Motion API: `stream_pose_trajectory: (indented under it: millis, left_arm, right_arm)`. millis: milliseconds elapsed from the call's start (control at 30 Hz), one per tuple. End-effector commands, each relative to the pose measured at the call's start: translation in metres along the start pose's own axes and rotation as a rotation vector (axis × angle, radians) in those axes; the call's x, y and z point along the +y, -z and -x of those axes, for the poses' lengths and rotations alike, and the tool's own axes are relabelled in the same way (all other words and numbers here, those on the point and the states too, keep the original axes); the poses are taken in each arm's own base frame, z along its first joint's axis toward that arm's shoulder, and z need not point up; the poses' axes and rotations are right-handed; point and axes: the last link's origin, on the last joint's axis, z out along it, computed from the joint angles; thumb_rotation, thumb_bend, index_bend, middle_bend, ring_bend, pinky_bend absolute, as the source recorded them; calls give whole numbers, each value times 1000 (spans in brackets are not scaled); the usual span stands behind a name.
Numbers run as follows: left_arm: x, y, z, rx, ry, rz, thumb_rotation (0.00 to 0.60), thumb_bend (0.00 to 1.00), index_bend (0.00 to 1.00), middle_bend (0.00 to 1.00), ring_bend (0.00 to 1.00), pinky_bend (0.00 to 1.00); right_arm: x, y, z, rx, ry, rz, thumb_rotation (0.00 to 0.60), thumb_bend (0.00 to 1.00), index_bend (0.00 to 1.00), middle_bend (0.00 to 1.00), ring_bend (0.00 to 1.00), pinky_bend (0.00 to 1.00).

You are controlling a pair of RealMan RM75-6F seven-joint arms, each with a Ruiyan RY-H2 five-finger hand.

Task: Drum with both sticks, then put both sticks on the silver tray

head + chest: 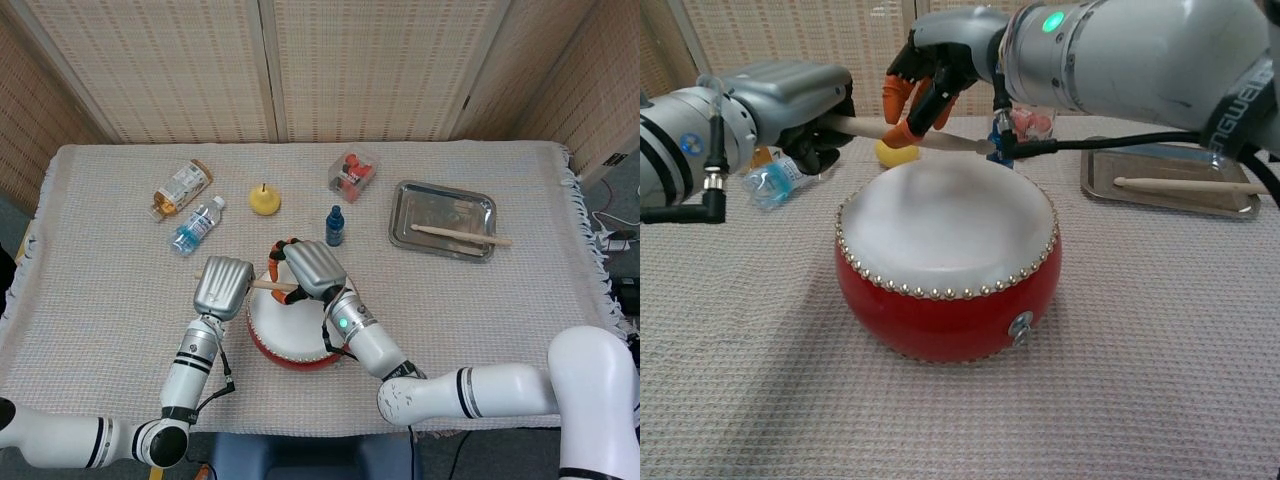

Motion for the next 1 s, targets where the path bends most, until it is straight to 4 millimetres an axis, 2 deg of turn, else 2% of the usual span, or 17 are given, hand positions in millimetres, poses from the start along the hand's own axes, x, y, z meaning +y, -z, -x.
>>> stream_pose_trajectory:
  millis: [33,200,467,800,1000]
  left_arm:
    - [0,0,-1,4,1,1,600,885,1000,1000,1000,1000]
    - [0,1,-2,5,2,3,600,885,1000,1000,1000,1000]
    - [0,1,-1,-1,1,5,600,885,1000,1000,1000,1000]
    - [0,1,-2,0,3,7,600,885,1000,1000,1000,1000]
    - [0,1,-2,1,4,6,600,885,1000,1000,1000,1000]
  right_arm:
    - [0,0,1,0,0,-2,600,468,601,340,274,340]
    - [1,-1,1,5,3,-4,600,471,569,341,275,340]
    - [4,-1,1,6,10,-6,600,469,462,341,274,340]
    - [5,-2,5,-11,17,-3,600,475,580,341,274,340]
    - [4,-2,4,-9,19,-4,600,548,618,341,275,340]
